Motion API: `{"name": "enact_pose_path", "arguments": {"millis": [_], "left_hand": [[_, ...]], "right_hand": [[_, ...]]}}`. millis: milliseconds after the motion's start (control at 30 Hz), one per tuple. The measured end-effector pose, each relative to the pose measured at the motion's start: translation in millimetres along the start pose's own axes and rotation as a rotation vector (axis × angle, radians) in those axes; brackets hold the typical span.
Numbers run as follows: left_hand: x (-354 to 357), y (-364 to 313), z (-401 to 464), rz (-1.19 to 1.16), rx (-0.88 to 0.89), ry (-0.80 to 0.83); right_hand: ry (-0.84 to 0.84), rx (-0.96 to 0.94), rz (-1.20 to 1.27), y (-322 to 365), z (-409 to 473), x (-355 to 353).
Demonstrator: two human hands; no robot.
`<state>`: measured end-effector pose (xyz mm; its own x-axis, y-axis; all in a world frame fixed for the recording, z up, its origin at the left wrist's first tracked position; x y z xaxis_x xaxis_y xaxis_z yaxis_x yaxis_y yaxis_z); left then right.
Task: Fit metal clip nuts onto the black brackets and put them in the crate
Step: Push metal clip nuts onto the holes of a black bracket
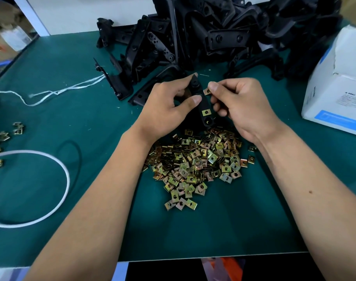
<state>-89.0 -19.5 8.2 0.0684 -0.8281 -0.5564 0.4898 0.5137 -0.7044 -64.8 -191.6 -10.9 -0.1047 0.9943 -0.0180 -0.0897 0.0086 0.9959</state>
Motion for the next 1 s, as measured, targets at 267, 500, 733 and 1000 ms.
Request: {"name": "enact_pose_path", "arguments": {"millis": [267,500,733,1000], "left_hand": [[-1.4,1.7,1.4,0.056,-0.013,-0.006],[-0.7,6.7,2.0,0.086,-0.030,-0.015],[-4.6,-4.4,1.2,0.057,-0.004,0.026],[-4.5,-10.2,3.0,0.072,0.015,0.067]], "right_hand": [[0.026,0.037,0.016,1.5,-0.9,-0.8],[0.008,-0.001,-0.088,1.8,-0.9,-0.1],[0.114,-0.072,-0.256,12.2,-1.1,-2.8],[0.203,-0.162,-0.386,22.5,3.5,-5.0]]}}
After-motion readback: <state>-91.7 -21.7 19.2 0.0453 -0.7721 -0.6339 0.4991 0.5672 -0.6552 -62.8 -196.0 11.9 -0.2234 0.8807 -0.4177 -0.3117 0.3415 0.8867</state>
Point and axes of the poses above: each hand's wrist, its own z-axis towards the middle knuckle, its own x-axis out of the palm, y = z × x, the point moved 5 cm from there along z, towards the middle knuckle, and after that the axes turned 2 degrees about -y, right-handed, at the moved point
